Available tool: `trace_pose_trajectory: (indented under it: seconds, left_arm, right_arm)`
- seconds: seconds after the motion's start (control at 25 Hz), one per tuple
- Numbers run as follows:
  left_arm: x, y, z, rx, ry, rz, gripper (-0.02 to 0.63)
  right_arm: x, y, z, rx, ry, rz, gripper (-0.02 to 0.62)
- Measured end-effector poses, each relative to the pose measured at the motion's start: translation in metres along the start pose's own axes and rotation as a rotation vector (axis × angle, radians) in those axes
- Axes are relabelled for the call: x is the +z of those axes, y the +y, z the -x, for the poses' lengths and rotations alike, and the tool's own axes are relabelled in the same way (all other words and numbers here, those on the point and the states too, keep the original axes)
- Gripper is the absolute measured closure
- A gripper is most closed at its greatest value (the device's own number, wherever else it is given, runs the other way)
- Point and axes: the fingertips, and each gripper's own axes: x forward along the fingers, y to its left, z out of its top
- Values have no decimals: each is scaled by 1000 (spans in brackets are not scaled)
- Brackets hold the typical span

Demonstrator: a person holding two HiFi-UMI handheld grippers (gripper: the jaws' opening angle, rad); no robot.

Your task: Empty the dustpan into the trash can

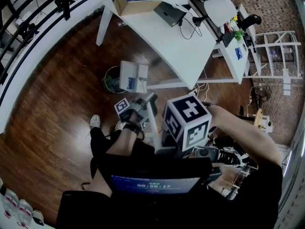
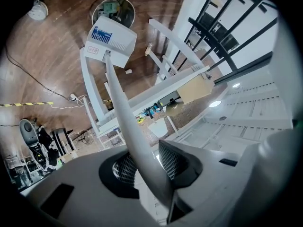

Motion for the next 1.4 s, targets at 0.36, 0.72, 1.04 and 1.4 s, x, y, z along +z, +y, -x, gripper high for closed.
trace_pose_trajectory:
  seconds: [0.36,0.72,1.04,1.4]
  left_arm:
    - [5,-21,-2,-72,-9,-3,492]
    - [-4,-20,-7,-82,14,34,505]
    - [-2,-5,-2,-60,9,32,509]
    - [7,-29,3,-170,-4,47,535]
  right_arm:
    - [7,0,-1,17,4,9,522]
    - [9,6,-3,35,-1,-2,522]
    - [-1,3,-10,29,30,-9,522]
    - [0,-1,-21,4,75,17,522]
